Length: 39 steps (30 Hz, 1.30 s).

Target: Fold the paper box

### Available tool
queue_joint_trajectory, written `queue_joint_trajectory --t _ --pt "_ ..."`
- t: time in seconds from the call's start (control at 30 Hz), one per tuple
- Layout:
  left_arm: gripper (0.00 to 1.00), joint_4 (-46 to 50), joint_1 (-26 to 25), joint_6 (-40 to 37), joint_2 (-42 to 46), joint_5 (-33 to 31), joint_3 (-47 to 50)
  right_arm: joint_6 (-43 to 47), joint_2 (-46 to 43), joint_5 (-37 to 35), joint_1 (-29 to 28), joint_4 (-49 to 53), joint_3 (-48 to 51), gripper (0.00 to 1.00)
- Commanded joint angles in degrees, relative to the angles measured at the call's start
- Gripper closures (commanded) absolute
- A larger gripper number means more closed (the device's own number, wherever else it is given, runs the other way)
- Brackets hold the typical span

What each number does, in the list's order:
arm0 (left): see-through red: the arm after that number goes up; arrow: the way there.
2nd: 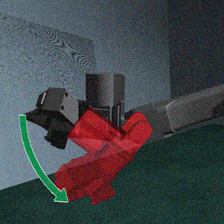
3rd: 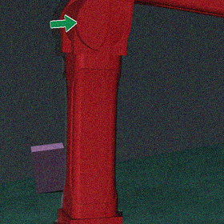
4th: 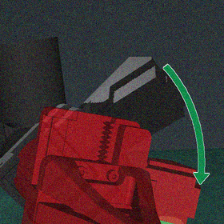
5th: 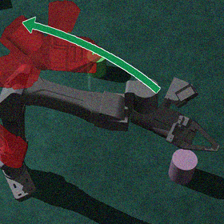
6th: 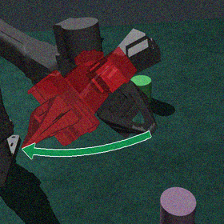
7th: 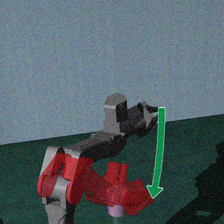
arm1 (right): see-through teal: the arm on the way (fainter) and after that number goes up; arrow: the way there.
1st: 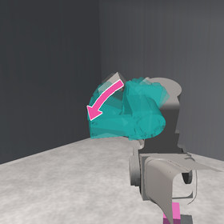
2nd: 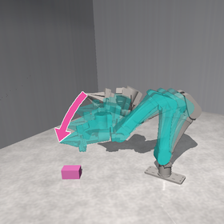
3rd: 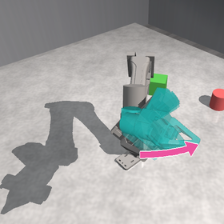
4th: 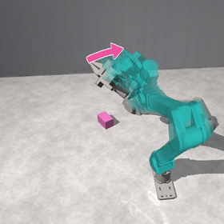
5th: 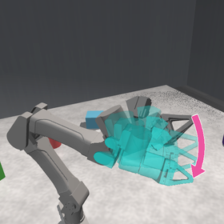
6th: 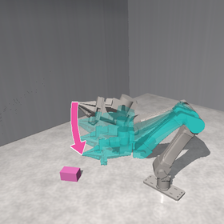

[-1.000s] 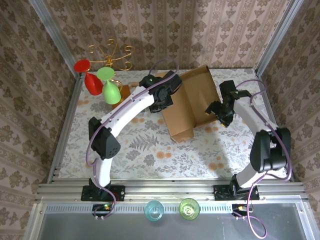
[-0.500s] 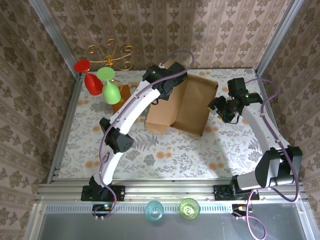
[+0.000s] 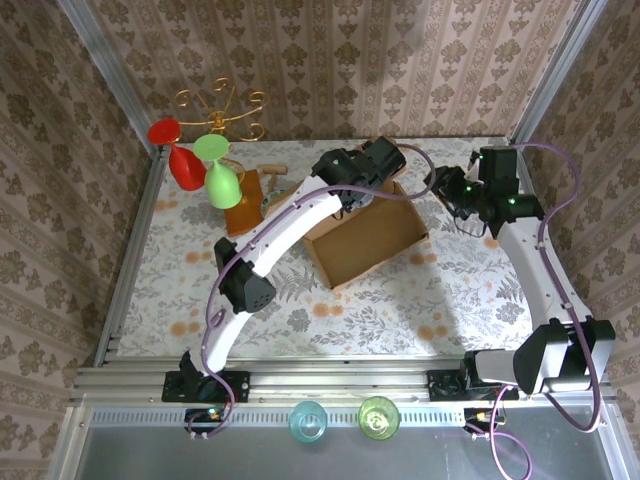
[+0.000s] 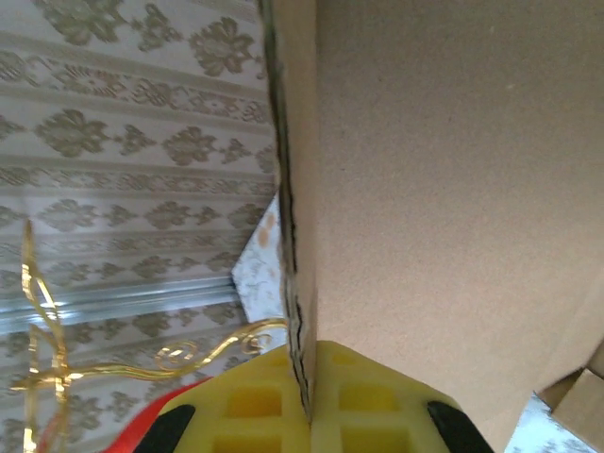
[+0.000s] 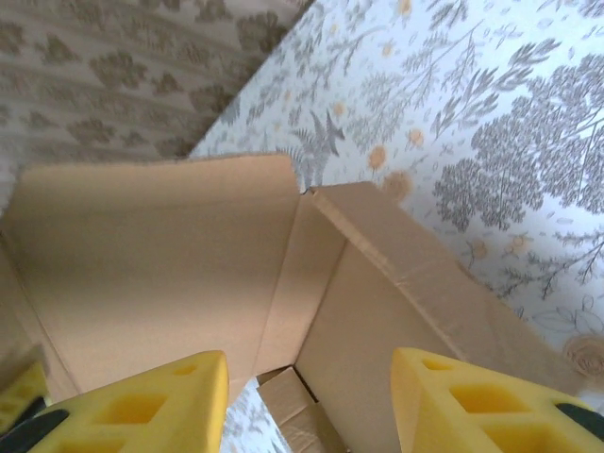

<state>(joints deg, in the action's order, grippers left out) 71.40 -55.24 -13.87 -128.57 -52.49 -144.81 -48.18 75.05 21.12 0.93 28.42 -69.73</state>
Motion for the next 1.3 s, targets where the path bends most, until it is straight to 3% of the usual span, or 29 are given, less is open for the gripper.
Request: queue_joint_trajectory --t 0.0,0.1,0.2,0.33,0.5,0.6,0.77,0.97,1.27 --pt "1.0 -7.74 -1.09 -9.65 -0.59 -5.43 2.46 -9.46 0.46 1.22 1.0 -1.68 0.61 0.49" --pt "1.0 -16.72 -1.99 -17.13 1.34 -5.61 7.89 -14.63 -0.22 0.68 1.0 -5.19 1.24 0.47" --pt "1.0 -23.73 -2.68 -22.78 3.85 -4.06 13.24 -11.56 -0.78 -1.44 1.0 -7.49 1.32 0.45" --pt "1.0 -21.83 -2.85 -24.31 5.5 2.26 15.34 6.72 -1.81 -5.3 -0.16 -10.54 3.29 0.43" --pt "1.0 -20.27 -2.85 -26.25 8.61 7.63 19.39 29.31 -9.19 -2.94 -0.31 -27.17 17.41 0.39" --pt "1.0 -21.17 -2.68 -27.29 11.15 9.78 22.89 43.13 -15.76 -1.62 -0.49 -39.57 27.89 0.28" --pt "1.0 -18.97 -2.8 -27.44 12.92 13.55 23.91 57.81 -15.98 3.49 -0.58 -29.25 27.64 0.24" --pt "1.0 -19.18 -2.77 -28.76 14.85 15.72 26.17 63.71 -11.19 2.83 -1.23 -27.52 26.2 0.26" --pt "1.0 -19.53 -2.85 -28.67 15.11 16.98 26.86 64.19 -4.99 2.98 -2.83 -28.81 22.56 0.32"
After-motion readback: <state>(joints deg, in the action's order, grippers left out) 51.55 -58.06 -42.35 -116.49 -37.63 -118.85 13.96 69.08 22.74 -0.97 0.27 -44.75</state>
